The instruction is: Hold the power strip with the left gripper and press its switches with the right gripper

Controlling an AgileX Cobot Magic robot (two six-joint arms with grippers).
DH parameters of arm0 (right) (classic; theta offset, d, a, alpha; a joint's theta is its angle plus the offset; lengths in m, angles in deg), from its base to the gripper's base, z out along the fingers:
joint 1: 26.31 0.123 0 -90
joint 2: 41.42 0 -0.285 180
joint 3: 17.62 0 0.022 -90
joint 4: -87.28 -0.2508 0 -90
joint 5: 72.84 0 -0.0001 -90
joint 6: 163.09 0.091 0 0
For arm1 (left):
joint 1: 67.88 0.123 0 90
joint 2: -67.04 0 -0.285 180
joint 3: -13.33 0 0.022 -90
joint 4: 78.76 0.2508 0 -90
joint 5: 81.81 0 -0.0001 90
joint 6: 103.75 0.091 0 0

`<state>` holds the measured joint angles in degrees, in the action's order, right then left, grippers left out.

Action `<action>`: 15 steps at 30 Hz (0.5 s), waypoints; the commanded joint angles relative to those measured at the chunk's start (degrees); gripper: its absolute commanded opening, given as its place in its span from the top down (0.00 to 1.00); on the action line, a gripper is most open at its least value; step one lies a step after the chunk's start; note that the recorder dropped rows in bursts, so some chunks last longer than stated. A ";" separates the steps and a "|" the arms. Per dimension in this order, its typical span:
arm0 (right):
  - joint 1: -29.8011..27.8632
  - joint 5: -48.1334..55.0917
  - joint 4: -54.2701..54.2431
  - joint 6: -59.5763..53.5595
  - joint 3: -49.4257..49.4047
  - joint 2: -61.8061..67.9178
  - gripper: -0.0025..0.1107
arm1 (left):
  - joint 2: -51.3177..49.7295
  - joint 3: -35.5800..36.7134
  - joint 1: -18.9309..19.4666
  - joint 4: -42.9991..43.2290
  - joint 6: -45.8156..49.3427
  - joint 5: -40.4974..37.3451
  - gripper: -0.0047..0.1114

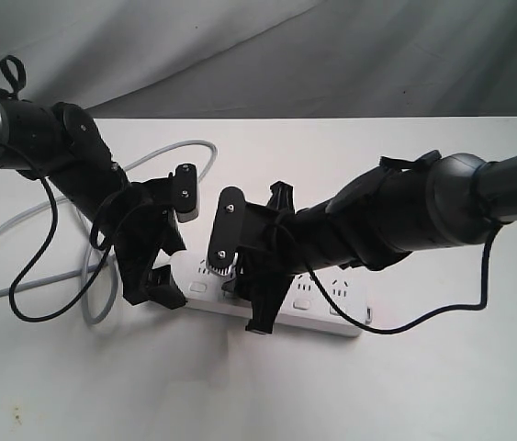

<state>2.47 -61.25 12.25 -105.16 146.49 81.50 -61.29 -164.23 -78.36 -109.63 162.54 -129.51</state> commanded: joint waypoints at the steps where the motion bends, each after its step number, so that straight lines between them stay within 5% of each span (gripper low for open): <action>1: 0.05 1.52 1.67 -0.77 -0.90 3.10 0.47 | -0.21 -0.07 -0.18 -0.27 -0.52 0.18 0.33; 15: -0.05 1.10 1.67 0.96 -0.87 -6.22 0.47 | -0.21 -0.07 -0.18 -0.27 -0.52 0.18 0.33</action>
<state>2.36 -60.32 13.29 -105.02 145.90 78.00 -61.29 -164.23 -78.36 -109.63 162.54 -129.51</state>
